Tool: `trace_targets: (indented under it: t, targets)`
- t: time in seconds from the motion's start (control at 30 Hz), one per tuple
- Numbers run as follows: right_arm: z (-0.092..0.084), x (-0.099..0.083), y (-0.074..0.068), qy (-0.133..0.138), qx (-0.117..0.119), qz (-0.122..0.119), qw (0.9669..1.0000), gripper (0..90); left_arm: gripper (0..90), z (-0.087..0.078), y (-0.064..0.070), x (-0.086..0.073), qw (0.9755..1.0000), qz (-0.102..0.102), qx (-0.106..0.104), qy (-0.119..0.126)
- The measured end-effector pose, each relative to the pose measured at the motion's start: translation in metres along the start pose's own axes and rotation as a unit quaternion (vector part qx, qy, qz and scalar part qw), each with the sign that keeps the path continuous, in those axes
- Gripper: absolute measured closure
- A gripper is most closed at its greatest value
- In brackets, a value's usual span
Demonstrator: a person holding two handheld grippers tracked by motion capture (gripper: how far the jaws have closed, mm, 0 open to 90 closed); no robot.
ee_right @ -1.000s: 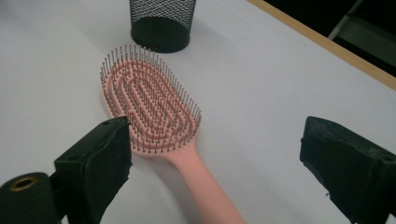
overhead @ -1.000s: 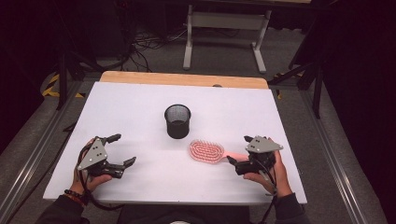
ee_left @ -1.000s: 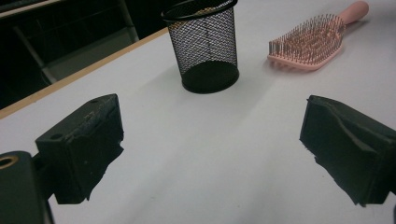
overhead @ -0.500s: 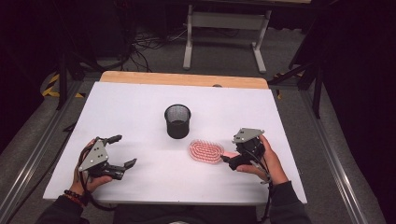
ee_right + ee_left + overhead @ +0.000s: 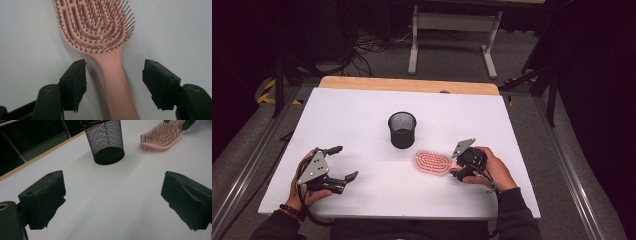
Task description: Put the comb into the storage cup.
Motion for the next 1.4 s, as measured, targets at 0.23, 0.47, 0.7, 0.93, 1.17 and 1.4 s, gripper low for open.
trace_targets:
  t: [0.23, 0.47, 0.7, 0.93, 1.17, 1.4]
  targets:
    - [0.005, -0.003, -0.001, 0.02, 0.03, 0.006, 0.9993, 54.0, 6.6, 0.001, 0.001, 0.0, 1.0, 0.004, -0.005, -0.002]
    - [0.006, -0.002, -0.001, 0.027, 0.05, -0.014, 0.9983, 64.7, 6.7, 0.004, 0.002, -0.001, 0.9999, 0.005, -0.01, -0.007]
    - [0.006, -0.002, -0.002, 0.033, 0.062, -0.03, 0.9971, 69.1, 6.8, 0.006, 0.002, -0.001, 0.9998, 0.005, -0.013, -0.011]
    - [0.005, -0.005, -0.002, 0.049, 0.059, -0.035, 0.9965, 69.8, 7.0, 0.005, 0.002, -0.001, 0.9998, 0.005, -0.013, -0.011]
    - [0.001, -0.011, -0.006, 0.079, 0.047, -0.027, 0.9954, 69.9, 7.0, 0.005, 0.001, -0.001, 0.9999, 0.002, -0.011, -0.009]
    - [-0.007, -0.012, -0.006, 0.12, 0.035, -0.007, 0.9922, 69.9, 7.1, 0.005, 0.001, -0.001, 0.9999, 0.001, -0.011, -0.009]
Point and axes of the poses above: each handheld gripper's, and its own axes: z roughly forward along the jaws, x roughly out of its top, y roughly to its right, the point moved 3 cm from there along z, roughly forward along the jaws, and after that the axes turned 9 degrees about -x, right-handed, at the moved point
